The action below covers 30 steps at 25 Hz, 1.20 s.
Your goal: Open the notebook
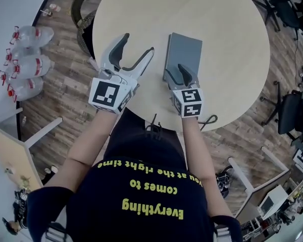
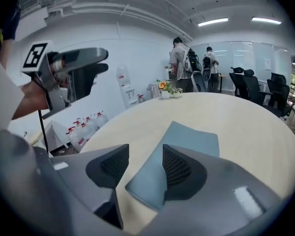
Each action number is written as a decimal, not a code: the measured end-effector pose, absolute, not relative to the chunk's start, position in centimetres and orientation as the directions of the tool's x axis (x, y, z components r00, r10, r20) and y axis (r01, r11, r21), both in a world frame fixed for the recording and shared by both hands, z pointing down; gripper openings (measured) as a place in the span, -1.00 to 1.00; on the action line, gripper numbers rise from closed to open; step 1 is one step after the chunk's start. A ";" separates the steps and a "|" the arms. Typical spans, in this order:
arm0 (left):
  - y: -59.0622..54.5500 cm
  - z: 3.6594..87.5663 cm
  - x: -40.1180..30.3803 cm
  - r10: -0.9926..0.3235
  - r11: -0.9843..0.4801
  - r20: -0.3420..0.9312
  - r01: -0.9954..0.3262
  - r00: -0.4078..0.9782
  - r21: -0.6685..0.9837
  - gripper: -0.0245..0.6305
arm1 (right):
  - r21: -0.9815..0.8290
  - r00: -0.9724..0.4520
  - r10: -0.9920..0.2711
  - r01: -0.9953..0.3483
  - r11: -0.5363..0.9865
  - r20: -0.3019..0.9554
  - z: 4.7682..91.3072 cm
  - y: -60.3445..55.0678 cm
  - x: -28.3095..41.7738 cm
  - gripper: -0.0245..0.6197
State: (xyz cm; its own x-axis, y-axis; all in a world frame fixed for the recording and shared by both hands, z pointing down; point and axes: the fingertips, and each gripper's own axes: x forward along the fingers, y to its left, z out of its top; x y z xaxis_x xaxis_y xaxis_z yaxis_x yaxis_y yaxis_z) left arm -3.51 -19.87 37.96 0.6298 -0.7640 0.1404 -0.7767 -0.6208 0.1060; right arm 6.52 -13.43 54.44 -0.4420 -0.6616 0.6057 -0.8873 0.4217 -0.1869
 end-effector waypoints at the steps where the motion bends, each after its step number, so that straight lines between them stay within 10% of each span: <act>1: -19.9 38.2 -3.6 -0.764 -0.620 0.144 -0.777 0.629 0.106 0.06 | -0.173 -0.426 -0.652 -0.893 0.416 0.627 55.4 -13.4 6.5 -0.22; 30: -20.0 39.8 -4.6 -0.746 -0.630 0.174 -0.766 0.643 0.130 -0.01 | 0.055 -0.317 -0.554 -0.832 0.552 0.770 62.0 -10.4 5.0 -0.21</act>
State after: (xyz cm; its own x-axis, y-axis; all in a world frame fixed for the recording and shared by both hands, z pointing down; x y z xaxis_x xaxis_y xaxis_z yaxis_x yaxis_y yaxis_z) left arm -4.64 -19.98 39.76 0.6429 -0.7460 0.1738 -0.7658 -0.6297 0.1302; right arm 4.95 -10.35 61.97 -0.3167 -0.5544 0.7696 -0.8323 0.5516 0.0548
